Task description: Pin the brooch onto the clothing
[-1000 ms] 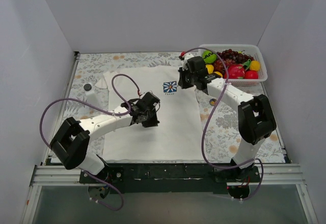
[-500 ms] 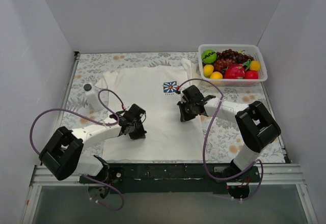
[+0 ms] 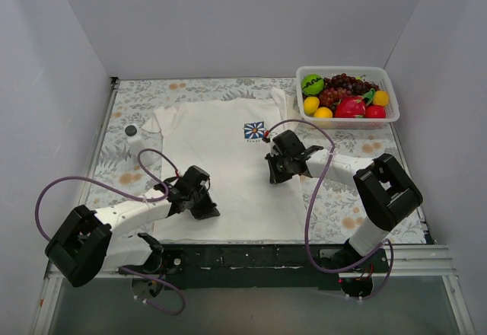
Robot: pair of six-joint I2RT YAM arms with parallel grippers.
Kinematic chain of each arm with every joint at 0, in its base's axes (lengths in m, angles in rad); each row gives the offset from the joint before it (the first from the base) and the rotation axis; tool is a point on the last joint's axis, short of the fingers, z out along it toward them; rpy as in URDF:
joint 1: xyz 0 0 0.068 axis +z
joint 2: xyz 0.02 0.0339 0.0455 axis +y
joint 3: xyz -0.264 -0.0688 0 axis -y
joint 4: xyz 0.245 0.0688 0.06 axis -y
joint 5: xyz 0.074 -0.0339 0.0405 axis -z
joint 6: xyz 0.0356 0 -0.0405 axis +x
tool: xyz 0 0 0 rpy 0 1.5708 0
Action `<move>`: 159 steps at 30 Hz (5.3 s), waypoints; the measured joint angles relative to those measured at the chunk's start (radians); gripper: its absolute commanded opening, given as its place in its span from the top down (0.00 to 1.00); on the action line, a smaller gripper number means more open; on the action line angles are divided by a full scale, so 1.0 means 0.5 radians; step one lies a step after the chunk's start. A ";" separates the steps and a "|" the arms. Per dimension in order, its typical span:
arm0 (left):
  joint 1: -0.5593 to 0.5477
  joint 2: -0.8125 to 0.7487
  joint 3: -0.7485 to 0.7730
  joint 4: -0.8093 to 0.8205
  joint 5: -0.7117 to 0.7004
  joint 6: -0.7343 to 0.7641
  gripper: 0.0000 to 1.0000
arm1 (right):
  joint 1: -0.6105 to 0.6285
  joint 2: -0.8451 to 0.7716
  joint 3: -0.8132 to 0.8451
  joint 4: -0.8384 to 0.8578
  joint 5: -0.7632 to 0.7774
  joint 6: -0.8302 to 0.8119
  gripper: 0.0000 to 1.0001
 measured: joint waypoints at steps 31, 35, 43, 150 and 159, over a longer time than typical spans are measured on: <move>-0.031 0.951 1.554 0.235 -0.059 0.934 0.12 | -0.808 -0.735 -0.082 0.084 -0.049 0.043 0.17; -0.031 1.090 1.673 0.365 0.127 0.940 0.12 | -0.903 -0.804 -0.177 0.117 -0.078 0.063 0.16; -0.031 1.485 2.022 0.540 0.430 0.928 0.18 | -1.127 -0.799 -0.289 0.194 -0.100 0.133 0.19; -0.166 2.792 3.263 0.369 0.741 0.625 0.91 | -1.412 0.165 -0.306 1.031 -0.617 0.523 0.78; -0.166 2.784 3.239 0.426 0.752 0.648 1.00 | -1.408 -0.039 -0.342 1.006 -0.626 0.545 0.58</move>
